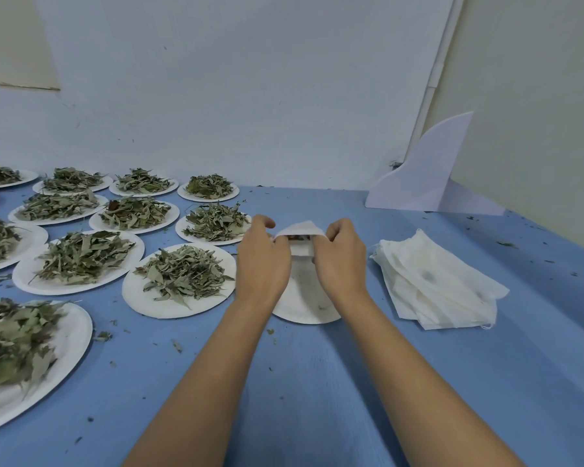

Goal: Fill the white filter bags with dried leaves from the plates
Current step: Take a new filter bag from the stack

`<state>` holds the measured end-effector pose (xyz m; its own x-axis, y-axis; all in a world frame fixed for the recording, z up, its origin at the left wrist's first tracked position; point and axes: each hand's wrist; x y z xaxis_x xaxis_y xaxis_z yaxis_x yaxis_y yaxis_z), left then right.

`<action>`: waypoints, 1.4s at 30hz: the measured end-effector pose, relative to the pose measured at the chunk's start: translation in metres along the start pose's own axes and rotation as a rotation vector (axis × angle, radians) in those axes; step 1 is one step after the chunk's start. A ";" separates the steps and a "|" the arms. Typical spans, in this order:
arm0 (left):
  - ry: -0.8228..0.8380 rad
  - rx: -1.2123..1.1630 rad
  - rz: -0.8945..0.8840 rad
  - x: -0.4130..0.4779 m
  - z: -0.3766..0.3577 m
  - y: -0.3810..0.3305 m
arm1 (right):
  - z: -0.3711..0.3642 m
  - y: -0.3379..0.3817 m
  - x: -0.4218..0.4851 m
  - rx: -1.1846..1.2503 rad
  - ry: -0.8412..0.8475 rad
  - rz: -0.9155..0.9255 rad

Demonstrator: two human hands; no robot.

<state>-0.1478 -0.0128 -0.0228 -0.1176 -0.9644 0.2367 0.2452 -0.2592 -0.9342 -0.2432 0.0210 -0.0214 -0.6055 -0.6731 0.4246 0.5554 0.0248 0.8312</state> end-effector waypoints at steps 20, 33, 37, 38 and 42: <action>0.364 -0.681 0.370 0.090 -0.046 -0.034 | -0.004 -0.015 0.107 0.051 0.069 0.002; 0.428 0.086 0.199 0.135 -0.108 0.002 | -0.030 -0.074 0.143 -0.078 0.101 -0.235; 0.463 0.061 0.228 0.127 -0.092 -0.001 | -0.020 -0.063 0.143 -0.048 0.164 -0.388; 0.456 0.042 0.236 0.122 -0.087 -0.005 | -0.018 -0.057 0.142 -0.031 0.143 -0.393; 0.387 0.005 0.196 0.098 -0.075 -0.024 | -0.004 -0.025 0.125 0.015 0.066 -0.266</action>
<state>-0.2376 -0.0972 0.0032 -0.4201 -0.9052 -0.0636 0.3031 -0.0740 -0.9501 -0.3304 -0.0669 0.0095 -0.6902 -0.7041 0.1671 0.3733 -0.1486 0.9157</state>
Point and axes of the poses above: each hand's wrist, its own x-axis towards the middle knuckle, its own z-axis out of the back of the hand, y = z × x, and after that the axes turned 4 degrees about z, right-handed
